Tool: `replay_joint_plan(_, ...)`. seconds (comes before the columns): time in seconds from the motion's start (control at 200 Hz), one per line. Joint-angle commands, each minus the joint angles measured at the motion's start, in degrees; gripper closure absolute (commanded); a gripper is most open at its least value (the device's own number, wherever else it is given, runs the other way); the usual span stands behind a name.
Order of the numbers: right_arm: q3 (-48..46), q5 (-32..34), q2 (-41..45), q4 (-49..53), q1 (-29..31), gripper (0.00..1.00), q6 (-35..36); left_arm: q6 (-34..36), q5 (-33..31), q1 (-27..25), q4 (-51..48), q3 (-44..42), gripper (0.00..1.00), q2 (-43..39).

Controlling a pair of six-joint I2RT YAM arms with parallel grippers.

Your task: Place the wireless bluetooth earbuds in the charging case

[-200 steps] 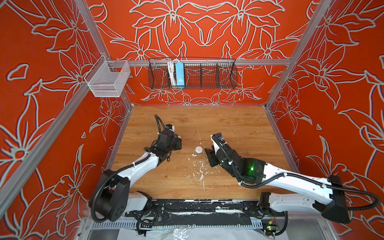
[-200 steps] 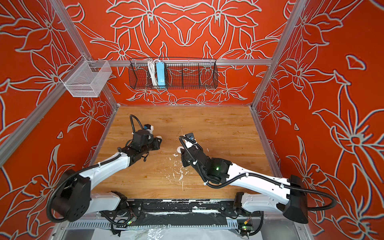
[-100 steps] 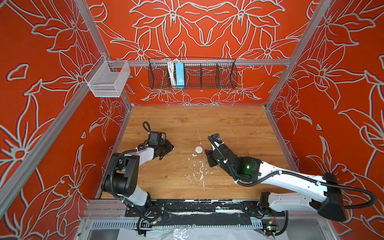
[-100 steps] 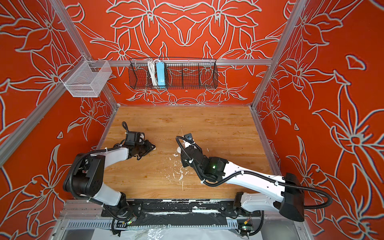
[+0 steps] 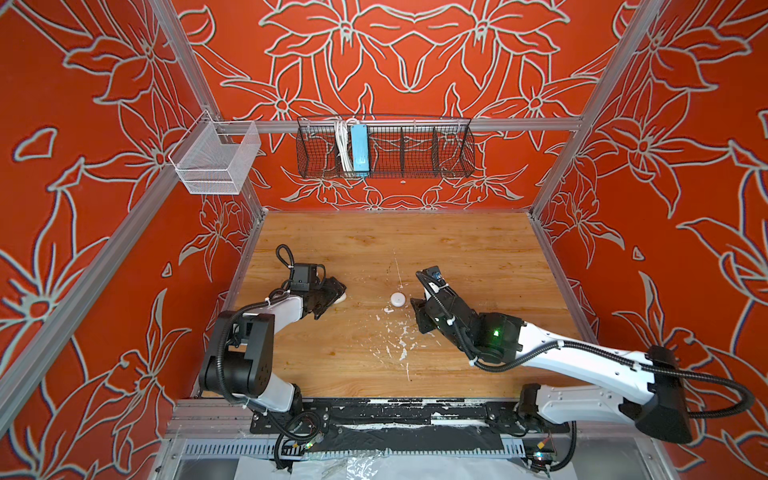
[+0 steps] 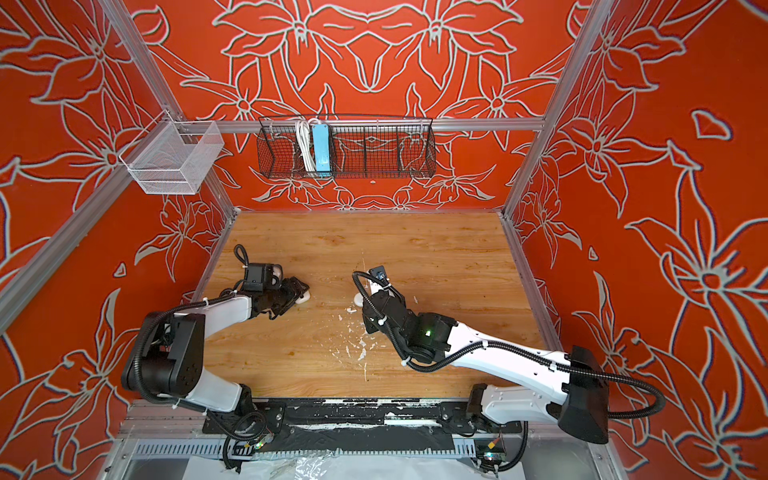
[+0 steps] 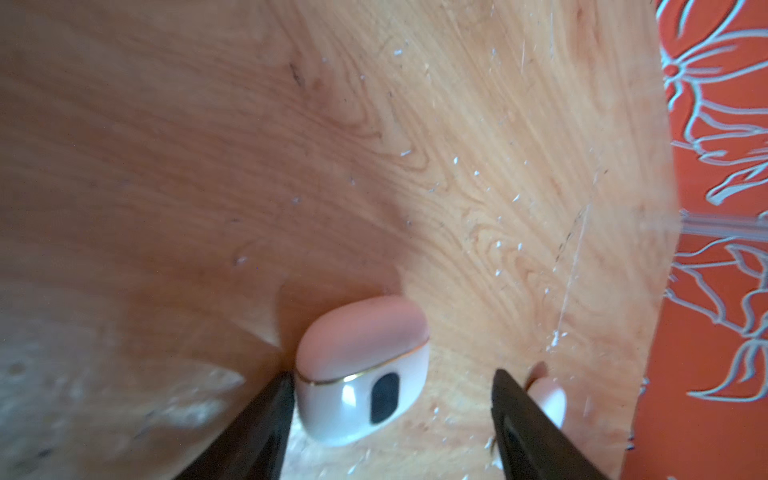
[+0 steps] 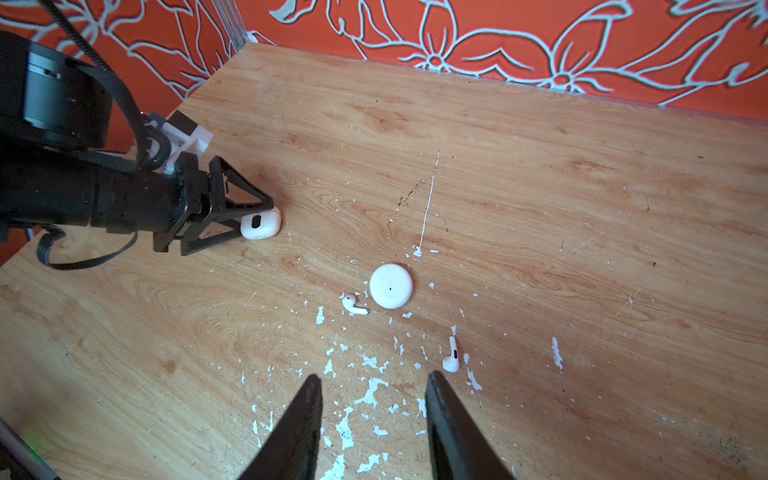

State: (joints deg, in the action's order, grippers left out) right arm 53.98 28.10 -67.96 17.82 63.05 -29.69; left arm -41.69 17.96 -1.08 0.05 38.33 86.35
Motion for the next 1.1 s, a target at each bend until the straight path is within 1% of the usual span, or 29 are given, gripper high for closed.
replay_joint_plan(0.0,2.0,0.6,-0.5,1.2,-0.5,0.57,-1.6,1.4,-4.5,0.2,-6.1,0.3,0.16,-3.5)
replay_joint_plan(0.145,2.0,1.1,-0.7,1.9,-0.8,0.57,-3.5,2.4,-8.9,0.2,-11.0,2.1,0.10,-9.6)
replay_joint_plan(0.19,1.9,1.7,-0.7,2.3,-1.0,0.57,-4.6,0.8,-10.8,0.2,-13.3,2.7,0.08,-12.1)
replay_joint_plan(0.23,1.6,2.0,-0.7,2.6,-1.2,0.56,-5.8,-0.6,-11.7,0.2,-15.1,3.4,0.03,-14.5)
replay_joint_plan(0.255,1.5,2.1,-0.7,2.6,-1.5,0.56,-6.7,-0.3,-10.9,0.2,-14.7,3.2,0.00,-16.2)
replay_joint_plan(0.27,1.3,2.1,-0.7,2.7,-1.8,0.56,-7.2,-0.1,-10.1,0.2,-13.9,2.8,0.02,-17.3)
replay_joint_plan(0.32,0.8,1.5,-0.8,2.6,-2.6,0.56,-9.2,-0.3,-7.3,0.2,-10.1,0.4,0.03,-21.1)
replay_joint_plan(0.4,-0.6,-1.3,-1.3,1.3,-4.7,0.56,-13.3,0.2,-0.9,0.2,0.0,-5.9,0.02,-27.4)
replay_joint_plan(0.445,-1.7,-3.3,-1.8,0.0,-5.8,0.57,-15.7,-0.7,0.3,0.2,3.8,-8.9,0.01,-29.3)
replay_joint_plan(0.455,-1.9,-3.8,-1.9,-0.2,-6.0,0.57,-16.2,-0.9,0.5,0.2,4.2,-9.3,0.00,-30.8)
replay_joint_plan(0.49,-2.8,-5.3,-2.4,-1.7,-6.8,0.57,-17.9,-1.0,0.7,0.2,4.6,-9.8,0.00,-32.0)
replay_joint_plan(0.56,-4.4,-7.8,-4.0,-3.9,-8.1,0.58,-21.8,0.2,2.8,0.2,2.3,-7.3,0.02,-31.2)
replay_joint_plan(0.601,-5.4,-9.7,-4.9,-5.4,-9.1,0.60,-24.1,0.3,5.1,0.2,0.7,-5.2,0.02,-30.3)
replay_joint_plan(0.641,-5.9,-12.3,-5.9,-6.6,-10.4,0.63,-25.9,-0.3,7.8,0.1,0.4,-3.7,0.03,-26.9)
replay_joint_plan(0.701,-5.7,-15.7,-7.2,-8.1,-12.0,0.67,-25.7,-2.3,11.2,-0.3,0.7,-2.6,0.05,-24.1)
replay_joint_plan(0.766,-4.2,-15.8,-8.8,-7.2,-13.2,0.67,-23.8,-2.6,13.7,-2.0,2.5,-3.0,0.11,-22.0)
replay_joint_plan(0.806,-3.3,-16.3,-10.3,-6.5,-14.3,0.67,-23.3,-1.2,12.8,-3.9,2.1,-2.9,0.11,-21.2)
replay_joint_plan(0.886,-1.6,-21.1,-14.0,-7.8,-16.9,0.68,-21.8,1.3,8.4,-8.0,1.4,-3.1,0.11,-20.2)
replay_joint_plan(0.946,0.9,-22.0,-17.4,-7.9,-17.8,0.67,-19.4,1.2,9.2,-9.7,3.1,-3.2,0.11,-18.9)
replay_joint_plan(1.011,5.8,-23.0,-22.6,-5.5,-18.8,0.68,-17.0,1.4,8.8,-12.0,3.5,-2.6,0.11,-17.0)
replay_joint_plan(1.096,12.6,-27.6,-29.7,-2.5,-20.9,0.69,-14.7,1.8,8.2,-14.7,4.5,-1.8,0.11,-13.7)
